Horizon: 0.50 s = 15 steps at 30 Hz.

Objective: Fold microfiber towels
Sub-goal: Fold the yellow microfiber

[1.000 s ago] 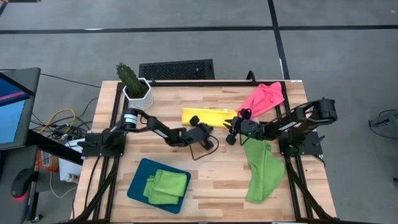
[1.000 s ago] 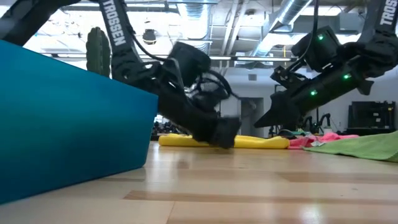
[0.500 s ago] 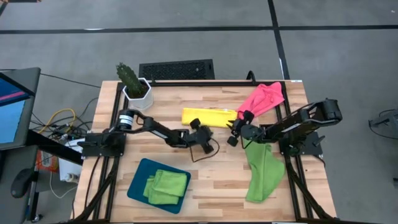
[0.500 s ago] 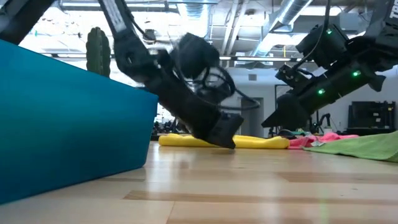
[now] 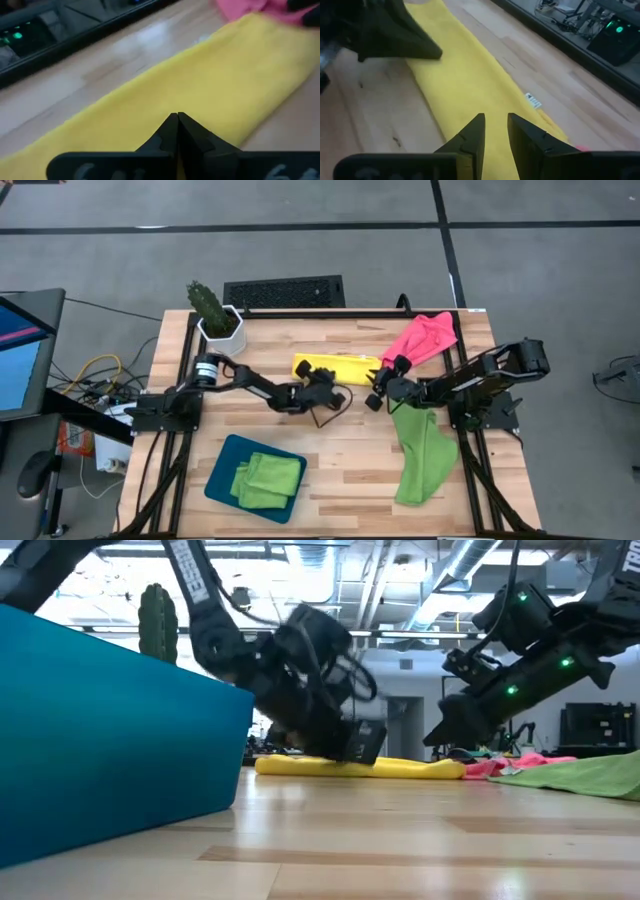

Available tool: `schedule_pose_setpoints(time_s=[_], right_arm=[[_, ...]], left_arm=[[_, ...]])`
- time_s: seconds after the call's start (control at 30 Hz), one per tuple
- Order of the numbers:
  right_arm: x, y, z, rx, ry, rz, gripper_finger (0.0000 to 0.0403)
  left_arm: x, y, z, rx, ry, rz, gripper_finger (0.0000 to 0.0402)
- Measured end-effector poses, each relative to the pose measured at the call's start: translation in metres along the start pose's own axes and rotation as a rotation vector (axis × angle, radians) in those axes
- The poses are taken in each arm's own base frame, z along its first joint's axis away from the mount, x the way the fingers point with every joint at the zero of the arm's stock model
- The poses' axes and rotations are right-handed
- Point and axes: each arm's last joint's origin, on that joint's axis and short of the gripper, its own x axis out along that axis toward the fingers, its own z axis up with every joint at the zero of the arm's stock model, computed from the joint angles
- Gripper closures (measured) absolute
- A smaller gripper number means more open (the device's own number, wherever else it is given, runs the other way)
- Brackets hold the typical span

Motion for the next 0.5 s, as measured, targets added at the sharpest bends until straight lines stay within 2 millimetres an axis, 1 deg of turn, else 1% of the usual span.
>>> schedule_pose_setpoints(time_s=[0.1, 0.23, 0.37, 0.5], right_arm=[[-0.001, 0.001, -0.002, 0.009, 0.020, 0.005, 0.0296], [-0.003, 0.004, -0.006, -0.003, 0.039, 0.024, 0.0296], [-0.008, 0.011, -0.006, -0.038, 0.031, 0.054, 0.0296], [-0.015, 0.020, -0.008, -0.110, 0.022, 0.100, 0.0296]], left_arm=[[0.005, 0.001, -0.009, -0.011, 0.029, 0.001, 0.0401], [0.006, 0.002, -0.011, -0.019, 0.065, -0.027, 0.0401], [0.001, -0.003, -0.014, 0.076, 0.077, -0.041, 0.0401], [-0.003, 0.000, -0.022, 0.168, 0.169, -0.026, 0.0401]])
